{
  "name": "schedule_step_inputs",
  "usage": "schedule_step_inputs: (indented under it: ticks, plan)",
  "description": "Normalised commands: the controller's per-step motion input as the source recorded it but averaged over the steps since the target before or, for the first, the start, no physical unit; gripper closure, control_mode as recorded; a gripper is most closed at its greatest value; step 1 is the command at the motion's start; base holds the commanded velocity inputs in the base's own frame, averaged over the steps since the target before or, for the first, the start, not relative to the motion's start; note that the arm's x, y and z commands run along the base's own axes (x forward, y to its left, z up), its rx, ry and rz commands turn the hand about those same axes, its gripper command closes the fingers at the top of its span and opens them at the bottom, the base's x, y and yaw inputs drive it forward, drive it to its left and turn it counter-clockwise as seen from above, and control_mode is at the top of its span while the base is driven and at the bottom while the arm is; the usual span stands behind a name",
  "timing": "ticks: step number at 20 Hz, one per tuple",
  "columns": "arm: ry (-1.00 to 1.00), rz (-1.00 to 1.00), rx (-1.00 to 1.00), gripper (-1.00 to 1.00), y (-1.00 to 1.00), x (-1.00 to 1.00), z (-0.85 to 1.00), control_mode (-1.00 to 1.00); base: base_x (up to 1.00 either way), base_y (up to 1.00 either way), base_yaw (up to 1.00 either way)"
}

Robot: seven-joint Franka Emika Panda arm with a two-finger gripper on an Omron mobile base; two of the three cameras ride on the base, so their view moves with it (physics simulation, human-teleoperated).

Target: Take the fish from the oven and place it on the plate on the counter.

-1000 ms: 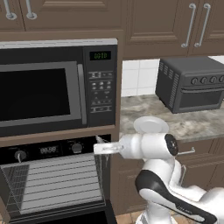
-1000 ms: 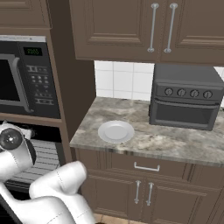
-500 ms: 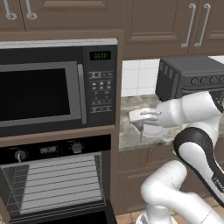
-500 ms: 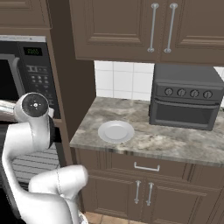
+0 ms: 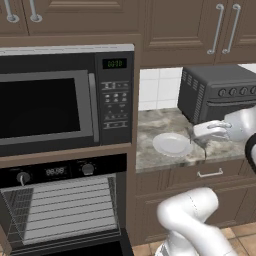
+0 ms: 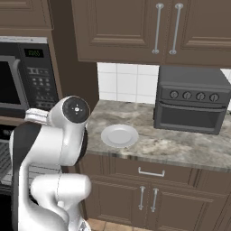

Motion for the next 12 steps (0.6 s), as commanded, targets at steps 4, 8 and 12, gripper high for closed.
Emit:
schedule_step_inputs:
  ticks: [4,8,12]
  plan:
    - [0.00,-0.03,0.00,1.00,-0.88,0.01,-0.54,-1.00,0.00,0.00,0.00]
    - [0.08,-0.04,-0.04,1.00,-0.48,0.38,-0.63,-1.00,0.00,0.00,0.00]
    - [0.19,-0.06,-0.04,1.00,-0.19,0.97,-0.42,-1.00,0.00,0.00,0.00]
